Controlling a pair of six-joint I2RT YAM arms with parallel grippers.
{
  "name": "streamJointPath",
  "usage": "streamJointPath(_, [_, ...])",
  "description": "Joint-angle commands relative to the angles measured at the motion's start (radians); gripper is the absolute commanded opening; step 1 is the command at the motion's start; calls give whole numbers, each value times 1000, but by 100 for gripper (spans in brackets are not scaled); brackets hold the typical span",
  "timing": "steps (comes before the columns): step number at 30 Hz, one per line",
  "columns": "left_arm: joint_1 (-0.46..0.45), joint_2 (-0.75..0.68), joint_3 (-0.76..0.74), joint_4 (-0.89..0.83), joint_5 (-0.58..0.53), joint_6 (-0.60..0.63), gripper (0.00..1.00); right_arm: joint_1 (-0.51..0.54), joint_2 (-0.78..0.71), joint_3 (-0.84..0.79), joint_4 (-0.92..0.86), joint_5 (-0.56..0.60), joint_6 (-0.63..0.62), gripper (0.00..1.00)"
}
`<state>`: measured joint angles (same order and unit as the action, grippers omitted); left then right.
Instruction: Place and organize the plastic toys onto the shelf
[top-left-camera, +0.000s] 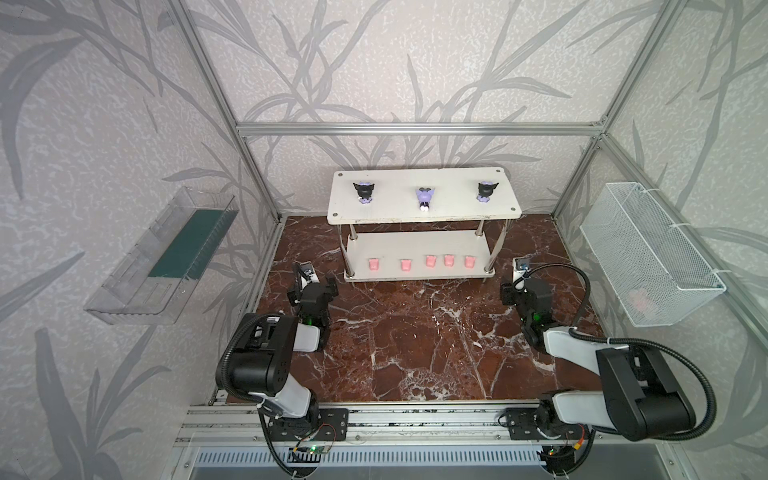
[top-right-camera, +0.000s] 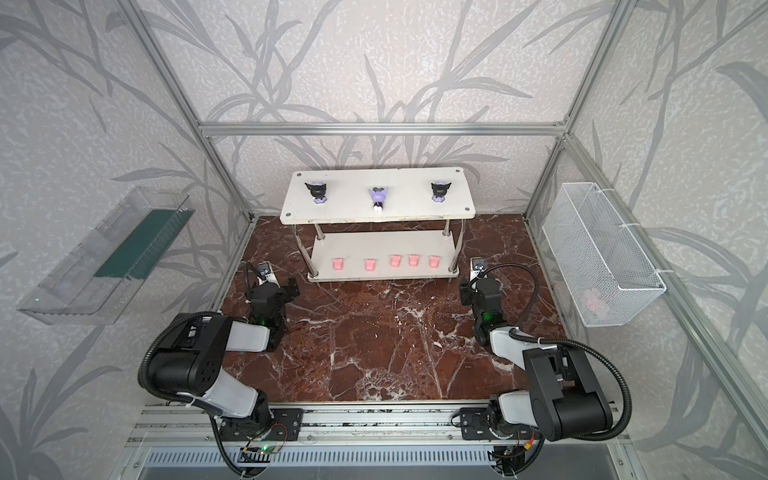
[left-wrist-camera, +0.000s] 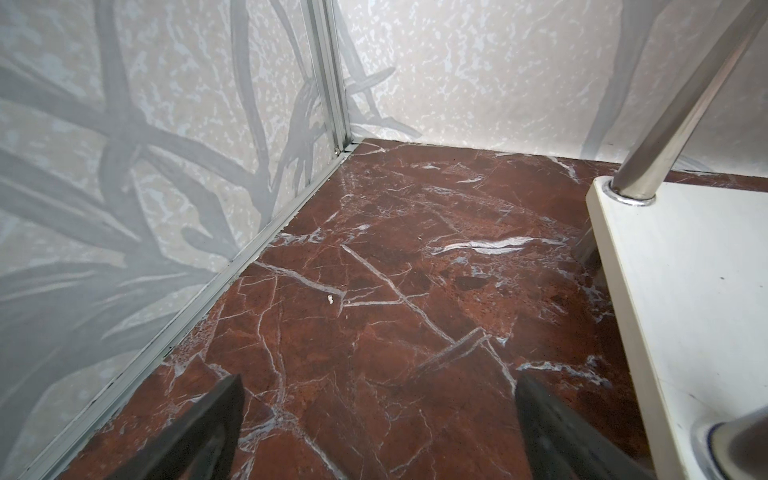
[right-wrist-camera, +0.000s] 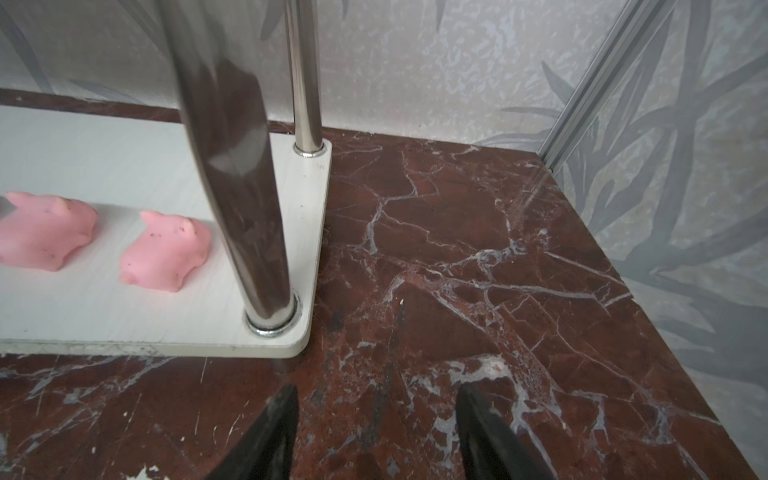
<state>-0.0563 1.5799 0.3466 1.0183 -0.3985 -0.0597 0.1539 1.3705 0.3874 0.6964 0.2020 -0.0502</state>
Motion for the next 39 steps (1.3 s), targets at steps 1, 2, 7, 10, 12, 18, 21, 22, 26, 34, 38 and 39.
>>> streamJointPath(1, [5,6,12,3,1,20,99,-6,68,0,146,13,-16,62])
streamJointPath(2, [6,5,11,0,1,18,99,-7,108,-7,189,15,-19,63])
streamJointPath(7, [5,3,9,4,2,20,99,-7,220,-35,333,73,6,66])
streamJointPath(10, [5,3,9,4,1,20,99,-8,214,-31,314,74,13,72])
streamJointPath(12, [4,3,8,4,2,19,99,-7,223,-35,339,73,4,88])
streamJointPath(18, [4,4,10,3,2,20,99,-8,223,-32,333,73,5,99])
streamJointPath(21, [5,5,9,4,2,20,99,-8,223,-32,333,73,5,99])
streamJointPath(22, [4,4,9,4,3,20,99,-7,225,-33,336,73,4,99])
streamJointPath(26, [5,5,10,3,1,20,99,-8,223,-33,336,73,4,99])
streamJointPath(34, [6,5,13,-1,2,18,99,-8,224,-33,336,72,4,99])
streamJointPath(38, [15,2,18,-18,16,9,99,-8,224,-33,336,73,3,99])
streamJointPath(39, [16,3,18,-17,15,10,99,-8,224,-33,336,73,4,99])
